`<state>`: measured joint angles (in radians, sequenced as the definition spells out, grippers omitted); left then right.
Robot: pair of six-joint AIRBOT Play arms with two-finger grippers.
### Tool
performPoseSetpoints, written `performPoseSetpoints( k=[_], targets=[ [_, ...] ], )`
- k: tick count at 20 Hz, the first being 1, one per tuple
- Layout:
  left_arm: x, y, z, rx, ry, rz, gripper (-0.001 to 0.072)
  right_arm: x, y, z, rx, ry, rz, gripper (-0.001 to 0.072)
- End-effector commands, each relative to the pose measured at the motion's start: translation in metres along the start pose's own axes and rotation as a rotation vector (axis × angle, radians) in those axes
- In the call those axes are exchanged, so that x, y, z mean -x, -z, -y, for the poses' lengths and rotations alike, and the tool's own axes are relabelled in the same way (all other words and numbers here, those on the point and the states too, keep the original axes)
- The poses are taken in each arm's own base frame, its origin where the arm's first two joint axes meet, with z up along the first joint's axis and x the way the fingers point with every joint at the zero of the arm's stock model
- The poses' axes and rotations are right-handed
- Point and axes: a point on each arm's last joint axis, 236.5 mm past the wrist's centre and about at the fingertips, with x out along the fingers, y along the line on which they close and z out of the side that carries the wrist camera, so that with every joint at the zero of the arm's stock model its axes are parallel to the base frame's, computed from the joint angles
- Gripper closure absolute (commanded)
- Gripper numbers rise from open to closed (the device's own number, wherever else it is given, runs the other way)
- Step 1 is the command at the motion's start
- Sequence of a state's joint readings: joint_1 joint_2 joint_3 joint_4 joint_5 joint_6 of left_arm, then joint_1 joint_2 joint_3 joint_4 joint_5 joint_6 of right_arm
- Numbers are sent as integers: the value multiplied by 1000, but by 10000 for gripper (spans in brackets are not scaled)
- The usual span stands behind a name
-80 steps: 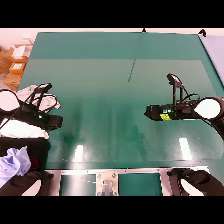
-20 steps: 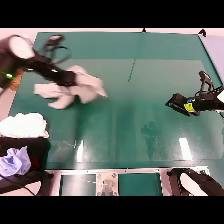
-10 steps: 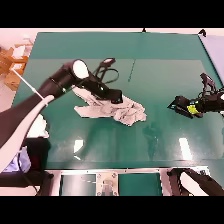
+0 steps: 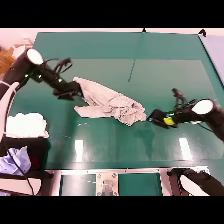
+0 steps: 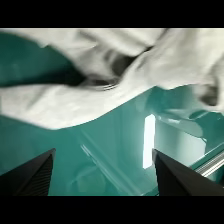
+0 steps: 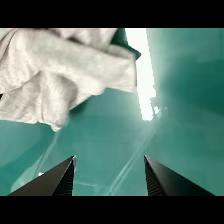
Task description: Fold the shirts.
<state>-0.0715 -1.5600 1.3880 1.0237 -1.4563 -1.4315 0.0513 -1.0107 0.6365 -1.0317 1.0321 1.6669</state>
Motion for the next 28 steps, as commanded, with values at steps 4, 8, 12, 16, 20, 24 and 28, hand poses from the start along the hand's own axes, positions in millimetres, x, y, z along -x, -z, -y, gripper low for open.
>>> performPoseSetpoints(
  k=[4, 8, 12, 16, 20, 24, 28],
  targets=[
    [-55, 14, -68, 153, -22, 52, -8, -70, 8, -30, 40, -43, -109, 218],
    [-81, 0, -54, 132, 19, 127, -6, -81, 1, -29, 29, -33, -117, 218],
    [-101, -5, -45, 112, 21, 128, 442, -85, -3, -46, 31, -109, -102, 485],
    [-66, -20, -27, 11, 8, 147, 686, -57, -10, -62, 134, -172, -139, 703],
    [55, -54, 23, -178, -92, 346, 686, 75, -79, -93, 216, -275, 45, 703],
    [236, -51, 130, -426, -124, 762, 686, 253, -123, -134, 373, -303, 462, 704],
    [377, 16, 213, -587, -134, 1121, 686, 398, -102, -171, 529, -240, 852, 703]
  ],
)
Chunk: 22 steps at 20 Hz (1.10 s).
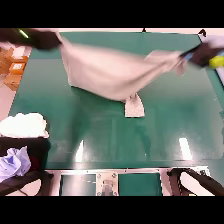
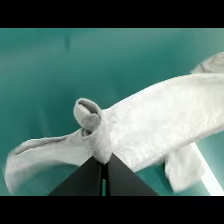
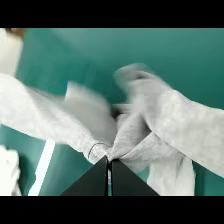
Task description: Fold the shirts.
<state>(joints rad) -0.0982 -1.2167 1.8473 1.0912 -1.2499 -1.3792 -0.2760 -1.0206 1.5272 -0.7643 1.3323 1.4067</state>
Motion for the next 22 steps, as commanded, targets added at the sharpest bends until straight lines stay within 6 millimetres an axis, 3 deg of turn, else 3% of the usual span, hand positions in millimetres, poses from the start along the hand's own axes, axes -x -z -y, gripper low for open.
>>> performPoseSetpoints(
  k=[1, 4, 7, 9, 11, 14, 17, 20, 22],
  targets=[
    [124, -72, 50, -141, -43, 301, 686, 104, -56, -61, 203, 76, 285, 703],
    [185, -85, 62, -159, -110, 440, 685, 163, -78, -94, 309, 152, 499, 703],
    [224, -89, 81, -183, -104, 534, 685, 202, -89, -130, 411, 167, 674, 703],
    [232, -88, 85, -189, -105, 550, 685, 210, -90, -138, 449, 174, 707, 703],
    [225, -83, 81, -184, -111, 523, 685, 205, -92, -132, 443, 176, 695, 703],
    [182, -71, 50, -147, -155, 422, 684, 172, -99, -100, 385, 148, 607, 702],
    [102, -47, 10, -84, -161, 249, 685, 110, -94, -45, 297, 118, 445, 702],
    [1, -7, -39, -25, -164, 55, 685, 6, -63, 18, 183, 53, 215, 702],
    [-74, 32, -76, 24, -166, -77, 685, -69, -36, 69, 74, 47, 97, 702]
  ],
)
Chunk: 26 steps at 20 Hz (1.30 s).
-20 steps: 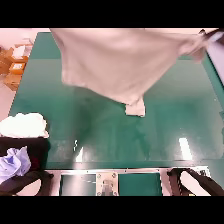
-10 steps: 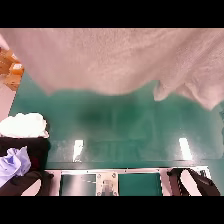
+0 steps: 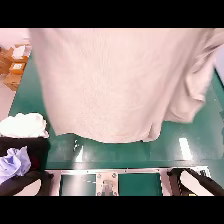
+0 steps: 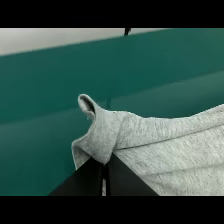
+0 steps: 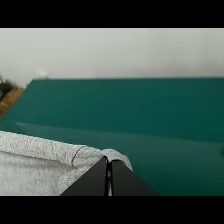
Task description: Fold the shirts.
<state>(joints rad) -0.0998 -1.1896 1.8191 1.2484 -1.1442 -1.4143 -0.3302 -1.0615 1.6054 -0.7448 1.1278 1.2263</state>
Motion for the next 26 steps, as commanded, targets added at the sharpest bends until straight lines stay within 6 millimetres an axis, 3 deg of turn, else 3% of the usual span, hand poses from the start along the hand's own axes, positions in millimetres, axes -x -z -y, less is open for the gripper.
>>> performPoseSetpoints(
  k=[1, 4, 6, 8, 10, 11, 12, 14, 16, 18, 22, 24, 26],
  targets=[
    [-123, 83, -39, 53, -7, -225, 685, -109, 90, 57, -153, -16, -202, 702],
    [-217, 163, -63, 107, 6, -379, 685, -186, 157, 107, -285, 15, -308, 702],
    [-255, 191, -70, 152, 16, -386, 685, -219, 187, 125, -356, 8, -353, 702],
    [-278, 203, -76, 186, 10, -368, 684, -238, 204, 136, -404, 7, -380, 702],
    [-283, 210, -79, 190, 5, -374, 684, -242, 209, 143, -429, 16, -387, 700],
    [-281, 209, -79, 183, 5, -378, 683, -238, 207, 144, -432, 14, -390, 624],
    [-275, 208, -78, 159, 8, -408, 665, -229, 204, 145, -436, 3, -407, 447],
    [-251, 207, -85, 96, 0, -507, 143, -197, 198, 150, -490, -23, -463, 425],
    [-216, 204, -96, 114, 13, -601, 165, -151, 203, 166, -543, -13, -546, 445],
    [-177, 227, -109, 194, 45, -744, 174, -102, 231, 182, -598, 52, -644, 463],
    [-124, 277, -116, 469, 144, -865, 173, -15, 321, 206, -732, 261, -733, 443],
    [-103, 310, -118, 539, 138, -920, 173, 5, 366, 205, -809, 287, -758, 435],
    [-96, 338, -112, 571, 136, -945, 173, 2, 401, 200, -862, 290, -768, 398]
  ],
)
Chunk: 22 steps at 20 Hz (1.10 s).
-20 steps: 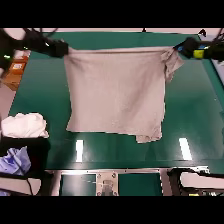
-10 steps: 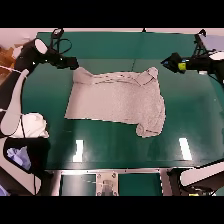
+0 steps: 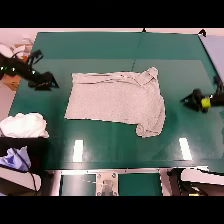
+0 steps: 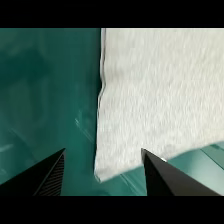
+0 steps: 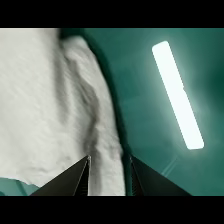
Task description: Fold the shirts.
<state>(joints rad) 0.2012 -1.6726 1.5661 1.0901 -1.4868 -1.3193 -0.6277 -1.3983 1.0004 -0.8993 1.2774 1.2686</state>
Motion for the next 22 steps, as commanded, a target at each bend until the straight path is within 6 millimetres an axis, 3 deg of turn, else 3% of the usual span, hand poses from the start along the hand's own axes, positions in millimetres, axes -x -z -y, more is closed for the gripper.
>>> performPoseSetpoints(
  k=[1, 3, 8, 10, 12, 16, 18, 20, 21, 22],
  targets=[
    [-23, 50, -13, 85, 54, -79, 173, -32, 45, 36, -84, -1, -46, 398],
    [-42, 62, -13, 118, 86, -85, 173, -52, 51, 29, -84, -60, -85, 397],
    [-86, 79, -20, 191, 126, -55, 172, -81, 38, 13, -101, -164, -88, 375],
    [-93, 81, -21, 198, 136, -41, 172, -89, 36, 12, -93, -163, -111, 376],
    [-95, 75, -9, 200, 199, -26, 172, -95, 35, 7, -72, -162, -128, 376],
    [-107, 82, -4, 218, 229, -73, 172, -95, 29, 4, -56, -161, -121, 381],
    [-111, 85, 3, 209, 239, -90, 174, -95, 29, 4, -52, -161, -121, 452],
    [-108, 100, 18, 192, 280, -165, 175, -95, 30, 4, -52, -162, -122, 461],
    [-108, 110, 24, 176, 299, -205, 186, -95, 30, 3, -52, -164, -124, 469],
    [-110, 116, 27, 165, 305, -223, 359, -94, 32, 2, -49, -169, -133, 527]
  ],
)
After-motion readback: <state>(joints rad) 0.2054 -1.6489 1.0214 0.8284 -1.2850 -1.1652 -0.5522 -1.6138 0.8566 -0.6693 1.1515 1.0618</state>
